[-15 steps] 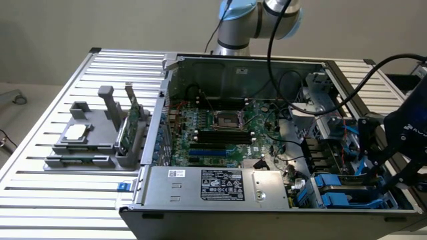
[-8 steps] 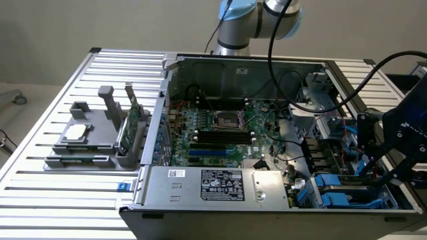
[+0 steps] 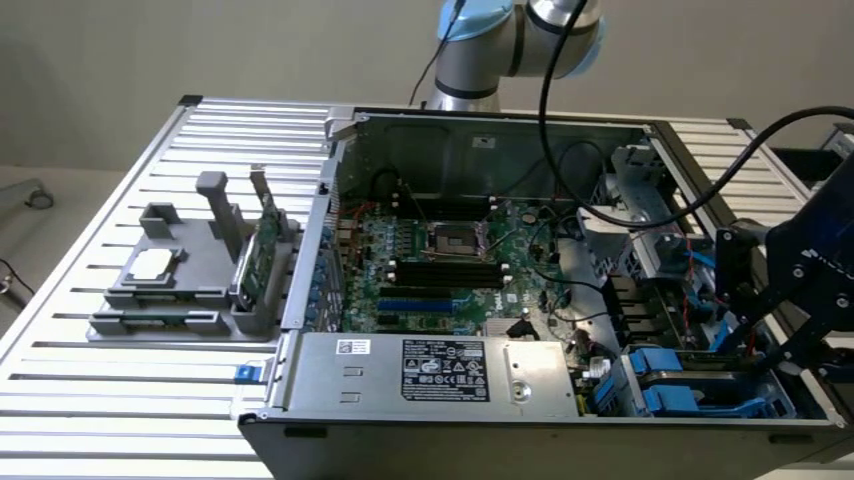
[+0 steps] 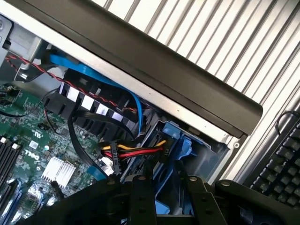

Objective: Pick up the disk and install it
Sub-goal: 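Insert the first disk wire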

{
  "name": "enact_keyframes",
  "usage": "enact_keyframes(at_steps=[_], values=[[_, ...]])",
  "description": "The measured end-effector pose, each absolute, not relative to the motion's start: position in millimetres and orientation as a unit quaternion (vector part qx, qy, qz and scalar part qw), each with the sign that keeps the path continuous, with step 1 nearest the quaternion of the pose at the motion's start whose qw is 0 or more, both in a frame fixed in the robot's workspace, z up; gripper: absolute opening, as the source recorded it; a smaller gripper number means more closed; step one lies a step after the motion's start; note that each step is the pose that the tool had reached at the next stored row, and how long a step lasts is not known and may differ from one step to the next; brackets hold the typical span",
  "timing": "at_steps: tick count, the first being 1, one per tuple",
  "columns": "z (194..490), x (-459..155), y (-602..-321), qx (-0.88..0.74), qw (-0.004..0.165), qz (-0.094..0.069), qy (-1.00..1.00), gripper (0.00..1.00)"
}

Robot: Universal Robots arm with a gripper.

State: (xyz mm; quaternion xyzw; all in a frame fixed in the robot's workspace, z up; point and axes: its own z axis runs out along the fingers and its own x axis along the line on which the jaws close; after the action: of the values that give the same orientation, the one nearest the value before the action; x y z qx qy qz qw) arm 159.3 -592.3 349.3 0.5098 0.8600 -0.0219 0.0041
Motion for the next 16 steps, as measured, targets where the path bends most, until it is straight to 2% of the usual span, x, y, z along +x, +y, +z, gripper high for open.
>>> enact_keyframes(at_steps=[16], values=[[342.4, 159.4, -593.2, 0.574, 0.0, -0.018, 0.818, 0.31]])
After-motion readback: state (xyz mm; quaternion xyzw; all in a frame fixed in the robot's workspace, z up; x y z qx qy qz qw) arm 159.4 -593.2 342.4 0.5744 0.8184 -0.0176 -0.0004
